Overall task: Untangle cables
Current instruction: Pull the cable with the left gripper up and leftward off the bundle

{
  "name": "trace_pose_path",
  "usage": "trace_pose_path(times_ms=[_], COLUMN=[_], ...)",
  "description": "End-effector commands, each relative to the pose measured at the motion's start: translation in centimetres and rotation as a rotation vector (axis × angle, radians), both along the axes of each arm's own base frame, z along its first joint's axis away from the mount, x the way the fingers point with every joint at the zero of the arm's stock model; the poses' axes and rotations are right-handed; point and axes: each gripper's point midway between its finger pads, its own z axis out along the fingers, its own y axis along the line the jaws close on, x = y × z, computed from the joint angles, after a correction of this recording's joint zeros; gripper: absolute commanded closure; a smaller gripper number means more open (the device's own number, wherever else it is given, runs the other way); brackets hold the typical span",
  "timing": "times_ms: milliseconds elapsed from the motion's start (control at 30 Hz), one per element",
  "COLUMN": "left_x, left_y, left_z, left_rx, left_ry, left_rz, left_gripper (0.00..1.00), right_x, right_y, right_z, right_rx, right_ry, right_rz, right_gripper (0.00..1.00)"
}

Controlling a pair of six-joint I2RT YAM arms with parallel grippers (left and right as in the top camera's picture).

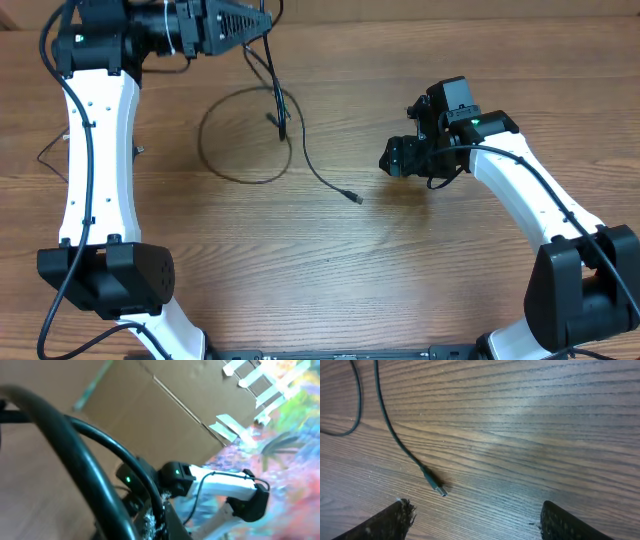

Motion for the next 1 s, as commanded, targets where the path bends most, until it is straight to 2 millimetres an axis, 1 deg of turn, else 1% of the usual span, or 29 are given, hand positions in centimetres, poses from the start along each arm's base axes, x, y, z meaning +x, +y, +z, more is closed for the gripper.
trace_pose_path(times_ms=[0,67,133,200,233,300,333,433,500,600,633,667,733,767,800,833,867,900,933,967], left_x=[-0.3,-0.2,0.2,1.6,2.8,4.2,5.3,7.6,8.1,7.9,7.7,7.5,7.2,6.8,6.6,6.1,5.6,5.1,4.2,3.4], left_y=[-0.7,-0.8,-0.8,-0.4,0.1,0.8,1.6,4.9,7.3,9.4,11.0,12.0,13.5,14.9,15.8,17.2,19.3,20.8,23.1,24.9], left_z=[1.8,2.1,1.9,1.1,0.1,-1.6,-3.1,-7.7,-9.6,-9.3,-8.2,-7.3,-5.6,-4.3,-3.7,-3.1,-3.0,-3.3,-4.0,-4.9], left_rx=[-0.004,-0.002,0.006,0.035,0.072,0.135,0.197,0.413,0.537,0.628,0.686,0.716,0.734,0.739,0.744,0.75,0.767,0.781,0.81,0.835], left_ry=[0.004,-0.016,-0.014,0.005,0.012,0.056,0.089,0.18,0.221,0.205,0.181,0.157,0.13,0.114,0.112,0.126,0.172,0.216,0.289,0.357], left_rz=[-0.019,-0.019,0.007,0.092,0.171,0.279,0.366,0.624,0.75,0.832,0.901,0.944,1.004,1.055,1.087,1.136,1.217,1.274,1.354,1.415], left_gripper=[0.96,0.96,0.96,0.96,0.96,0.96,0.96,0.96,0.96,0.96,0.96,0.96,0.96,0.96,0.96,0.96,0.96,0.96,0.96,0.96], right_x=[0.3,0.3,0.2,0.1,0.1,0.0,0.0,-0.1,-0.2,-0.1,-0.1,-0.1,-0.1,-0.1,-0.1,-0.1,-0.1,-0.1,-0.1,0.0], right_y=[-0.1,-0.1,-0.1,-0.1,-0.2,-0.2,-0.2,-0.2,-0.2,-0.2,-0.2,-0.2,-0.2,-0.2,-0.2,-0.2,-0.2,-0.2,-0.2,-0.2], right_z=[0.6,0.6,0.6,0.6,0.6,0.5,0.5,0.5,0.5,0.5,0.5,0.5,0.5,0.5,0.5,0.5,0.5,0.5,0.5,0.5], right_rx=[-0.003,-0.003,-0.004,-0.005,-0.006,-0.007,-0.007,-0.008,-0.008,-0.008,-0.008,-0.008,-0.008,-0.008,-0.008,-0.008,-0.008,-0.008,-0.007,-0.007], right_ry=[-0.024,-0.022,-0.018,-0.015,-0.012,-0.01,-0.008,-0.004,-0.003,-0.004,-0.004,-0.004,-0.004,-0.004,-0.004,-0.005,-0.005,-0.005,-0.007,-0.008], right_rz=[0.0,0.0,0.0,0.0,0.0,0.0,0.0,0.0,0.0,0.0,0.0,0.0,0.0,0.0,0.0,0.0,0.0,0.0,0.0,0.0], right_gripper=[0.2,0.2,0.2,0.2,0.2,0.2,0.2,0.2,0.2,0.2,0.2,0.2,0.2,0.2,0.2,0.2,0.2,0.2,0.2,0.2])
